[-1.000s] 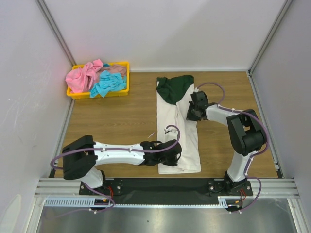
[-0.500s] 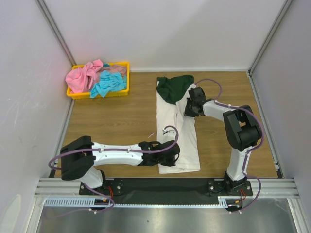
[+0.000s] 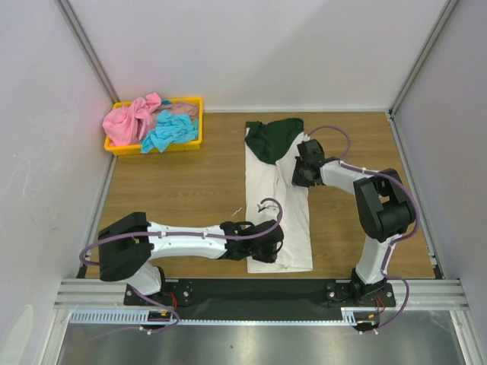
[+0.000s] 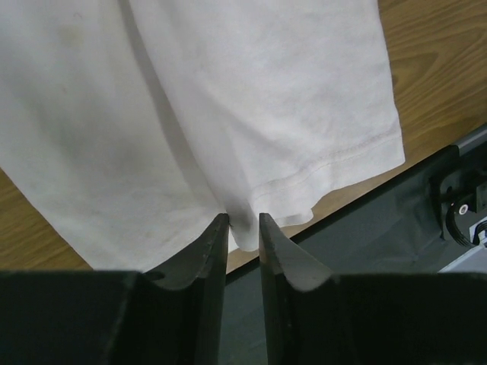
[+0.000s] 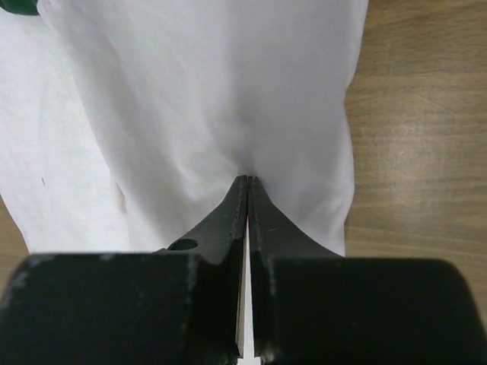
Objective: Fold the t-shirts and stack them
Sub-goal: Fold the tshirt
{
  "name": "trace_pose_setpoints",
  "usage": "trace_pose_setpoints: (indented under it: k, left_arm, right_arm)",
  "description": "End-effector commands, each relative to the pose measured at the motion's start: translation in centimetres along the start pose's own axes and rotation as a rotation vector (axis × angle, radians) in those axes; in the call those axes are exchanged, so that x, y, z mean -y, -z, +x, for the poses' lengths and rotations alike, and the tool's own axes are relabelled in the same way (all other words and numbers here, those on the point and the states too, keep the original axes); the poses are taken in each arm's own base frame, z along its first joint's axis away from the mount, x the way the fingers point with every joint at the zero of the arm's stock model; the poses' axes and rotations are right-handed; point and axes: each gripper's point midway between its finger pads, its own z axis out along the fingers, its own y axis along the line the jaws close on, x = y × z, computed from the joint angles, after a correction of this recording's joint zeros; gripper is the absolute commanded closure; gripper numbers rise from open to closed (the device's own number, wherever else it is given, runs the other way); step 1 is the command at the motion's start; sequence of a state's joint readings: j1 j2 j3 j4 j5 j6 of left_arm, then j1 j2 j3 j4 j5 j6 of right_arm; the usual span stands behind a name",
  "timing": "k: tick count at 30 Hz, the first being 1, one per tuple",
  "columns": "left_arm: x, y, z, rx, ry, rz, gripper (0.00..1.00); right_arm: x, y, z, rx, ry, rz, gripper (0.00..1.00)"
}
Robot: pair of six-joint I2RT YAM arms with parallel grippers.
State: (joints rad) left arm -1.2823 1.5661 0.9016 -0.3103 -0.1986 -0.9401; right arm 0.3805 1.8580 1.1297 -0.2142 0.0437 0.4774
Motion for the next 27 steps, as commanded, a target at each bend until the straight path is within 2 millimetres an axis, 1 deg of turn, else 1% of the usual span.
trace_pose_setpoints:
  k: [1, 2, 3, 4, 5, 6, 7, 8, 9, 10, 11, 12, 14, 15, 16, 17, 18, 19, 20, 22, 23, 24, 25, 26, 27]
  left_arm:
    - [2.2, 1.0, -1.8, 0.030, -0.037, 0.054, 0.71]
    - [2.2, 1.2, -2.4, 0.045, -0.039, 0.058, 0.66]
    - [2.5, 2.0, -3.4, 0.070, -0.035, 0.072, 0.63]
    - [2.2, 2.4, -4.9, 0.102, -0.035, 0.071, 0.61]
    - [2.0, 2.8, -6.0, 0.129, -0.033, 0.072, 0.54]
    - [1.9, 4.0, -7.7, 0.180, -0.020, 0.084, 0.51]
    - [1.2, 4.4, -9.9, 0.231, -0.012, 0.084, 0.48]
    - [1.0, 4.9, -11.3, 0.265, 0.000, 0.096, 0.43]
    - [1.5, 5.4, -12.7, 0.292, 0.009, 0.145, 0.42]
    - [0.3, 5.6, -14.7, 0.329, 0.021, 0.137, 0.41]
    - [0.0, 5.7, -15.7, 0.347, 0.023, 0.140, 0.41]
    - [-0.8, 5.7, -17.3, 0.383, 0.040, 0.138, 0.41]
    - [-1.2, 5.0, -18.8, 0.399, 0.020, 0.130, 0.41]
    - [-1.6, 4.7, -20.0, 0.420, 0.002, 0.130, 0.40]
    - [-1.3, 4.8, -21.2, 0.437, -0.003, 0.136, 0.40]
    - [-1.9, 3.4, -21.4, 0.421, -0.006, 0.109, 0.40]
    - [-2.5, 2.9, -22.3, 0.429, -0.008, 0.091, 0.40]
    - [-2.2, 3.0, -23.5, 0.454, -0.007, 0.091, 0.40]
    - [-2.7, 1.4, -23.6, 0.434, -0.003, 0.071, 0.40]
    - [-2.7, 0.7, -25.3, 0.462, 0.008, 0.073, 0.40]
    - [-2.9, 0.2, -25.8, 0.464, 0.011, 0.073, 0.41]
    - [-3.2, -1.3, -25.8, 0.448, 0.012, 0.064, 0.42]
    - [-2.9, -1.5, -26.5, 0.458, 0.012, 0.068, 0.43]
    - [-3.5, -3.1, -26.1, 0.429, 0.015, 0.046, 0.44]
    - [-3.3, -3.3, -26.6, 0.433, 0.013, 0.046, 0.44]
  right_arm:
    - [-0.1, 2.4, -1.2, 0.032, 0.036, 0.012, 1.00]
    - [-0.5, 3.0, -1.9, 0.047, 0.041, 0.002, 1.00]
    - [-0.8, 3.8, -2.5, 0.067, 0.050, -0.007, 1.00]
    - [-0.9, 4.5, -2.6, 0.064, 0.056, -0.009, 1.00]
    - [-1.2, 5.2, -3.5, 0.082, 0.059, -0.017, 1.00]
    - [-1.3, 5.7, -3.9, 0.097, 0.062, -0.019, 1.00]
    - [-1.7, 6.8, -4.7, 0.120, 0.068, -0.029, 0.99]
    - [-1.8, 7.4, -5.3, 0.140, 0.065, -0.035, 0.97]
    - [-2.0, 8.0, -6.1, 0.159, 0.063, -0.047, 0.96]
    - [-2.3, 8.6, -6.7, 0.176, 0.060, -0.060, 0.93]
    - [-2.1, 8.8, -7.3, 0.186, 0.051, -0.065, 0.92]
    - [-2.6, 9.2, -7.9, 0.197, 0.050, -0.086, 0.91]
    - [-2.6, 9.1, -8.7, 0.212, 0.037, -0.096, 0.90]
    - [-2.5, 9.2, -9.3, 0.220, 0.026, -0.108, 0.88]
    - [-2.6, 9.2, -10.0, 0.236, 0.017, -0.120, 0.87]
    - [-2.5, 8.9, -10.2, 0.240, 0.000, -0.119, 0.88]
    - [-2.5, 8.9, -10.4, 0.237, -0.016, -0.144, 0.87]
    - [-2.6, 8.7, -10.8, 0.256, -0.026, -0.157, 0.87]
    - [-2.6, 8.6, -11.0, 0.264, -0.032, -0.162, 0.87]
    - [-2.3, 8.3, -11.8, 0.290, -0.056, -0.173, 0.86]
    - [-2.1, 8.0, -11.8, 0.292, -0.063, -0.173, 0.86]
    - [-2.1, 7.7, -11.9, 0.298, -0.068, -0.180, 0.85]
    - [-1.9, 7.6, -12.5, 0.321, -0.076, -0.192, 0.85]
    - [-2.1, 7.4, -12.5, 0.319, -0.078, -0.213, 0.85]
    - [-2.1, 6.8, -12.9, 0.324, -0.083, -0.226, 0.85]
